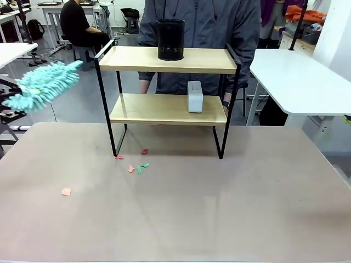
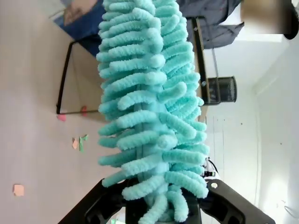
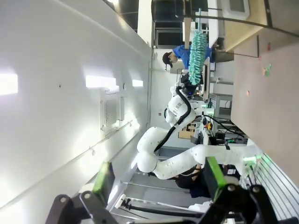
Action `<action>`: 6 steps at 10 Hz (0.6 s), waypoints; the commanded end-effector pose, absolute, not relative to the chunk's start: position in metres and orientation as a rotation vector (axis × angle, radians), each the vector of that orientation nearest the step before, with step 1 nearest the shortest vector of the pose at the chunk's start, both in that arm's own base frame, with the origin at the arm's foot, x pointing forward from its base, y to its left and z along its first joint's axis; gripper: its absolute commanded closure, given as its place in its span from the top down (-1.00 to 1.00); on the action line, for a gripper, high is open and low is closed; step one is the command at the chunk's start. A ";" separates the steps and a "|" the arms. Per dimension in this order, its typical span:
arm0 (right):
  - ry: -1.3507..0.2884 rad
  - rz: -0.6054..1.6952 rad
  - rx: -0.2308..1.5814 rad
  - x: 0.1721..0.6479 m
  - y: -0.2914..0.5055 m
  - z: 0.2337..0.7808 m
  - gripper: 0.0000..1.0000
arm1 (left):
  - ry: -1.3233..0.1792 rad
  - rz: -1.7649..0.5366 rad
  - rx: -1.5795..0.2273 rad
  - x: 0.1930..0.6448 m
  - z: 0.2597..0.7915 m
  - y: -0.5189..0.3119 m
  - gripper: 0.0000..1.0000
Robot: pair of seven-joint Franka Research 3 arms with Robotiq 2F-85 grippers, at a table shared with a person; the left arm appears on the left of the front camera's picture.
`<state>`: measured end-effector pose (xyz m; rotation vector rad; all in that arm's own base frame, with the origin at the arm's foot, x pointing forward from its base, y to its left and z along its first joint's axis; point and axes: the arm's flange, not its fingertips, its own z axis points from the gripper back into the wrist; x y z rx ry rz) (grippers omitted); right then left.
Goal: Clean the shelf.
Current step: Hand the Duster back to the human.
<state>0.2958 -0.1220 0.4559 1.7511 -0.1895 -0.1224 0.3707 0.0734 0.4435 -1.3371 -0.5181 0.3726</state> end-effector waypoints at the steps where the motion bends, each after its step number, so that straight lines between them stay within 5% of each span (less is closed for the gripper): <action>1: -0.194 -0.104 1.740 0.296 -0.125 0.457 1.00 | -0.496 0.383 -1.328 0.361 0.447 0.064 -1.00; 6: -0.194 -0.104 1.740 0.296 -0.125 0.457 1.00 | -0.518 0.373 -1.337 0.371 0.443 0.073 -1.00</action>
